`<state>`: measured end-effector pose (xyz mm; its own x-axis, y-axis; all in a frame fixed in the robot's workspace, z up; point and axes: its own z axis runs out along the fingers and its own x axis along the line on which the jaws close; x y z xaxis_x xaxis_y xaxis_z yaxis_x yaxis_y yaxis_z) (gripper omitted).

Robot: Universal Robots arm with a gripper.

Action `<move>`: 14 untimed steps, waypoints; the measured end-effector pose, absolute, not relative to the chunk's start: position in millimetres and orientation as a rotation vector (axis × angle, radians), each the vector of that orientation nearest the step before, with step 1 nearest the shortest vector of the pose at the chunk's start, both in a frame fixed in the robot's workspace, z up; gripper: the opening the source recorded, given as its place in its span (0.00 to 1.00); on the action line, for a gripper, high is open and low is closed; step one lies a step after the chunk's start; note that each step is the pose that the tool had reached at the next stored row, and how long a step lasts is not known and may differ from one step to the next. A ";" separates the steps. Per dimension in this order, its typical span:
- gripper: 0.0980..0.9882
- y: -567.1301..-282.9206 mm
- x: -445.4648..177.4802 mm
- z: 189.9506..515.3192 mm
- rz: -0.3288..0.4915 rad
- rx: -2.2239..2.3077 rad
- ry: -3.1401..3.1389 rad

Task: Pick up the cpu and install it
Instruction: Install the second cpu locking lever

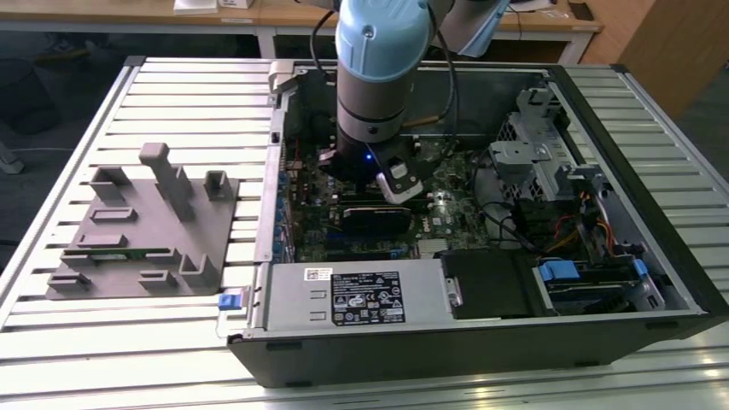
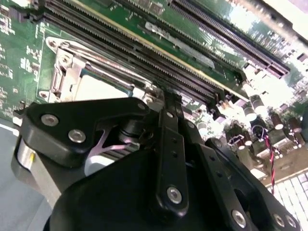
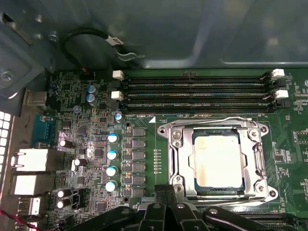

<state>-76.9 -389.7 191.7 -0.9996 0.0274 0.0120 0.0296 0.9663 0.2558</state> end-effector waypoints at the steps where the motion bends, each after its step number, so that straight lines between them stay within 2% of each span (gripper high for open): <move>1: 0.01 -389.7 -77.0 191.8 -0.406 -0.045 -3.106; 14: 0.01 -389.6 -76.9 211.8 -0.421 -0.045 -3.104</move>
<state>-76.9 -389.6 211.8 -0.9996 0.0273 0.0123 0.0296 0.9635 0.2660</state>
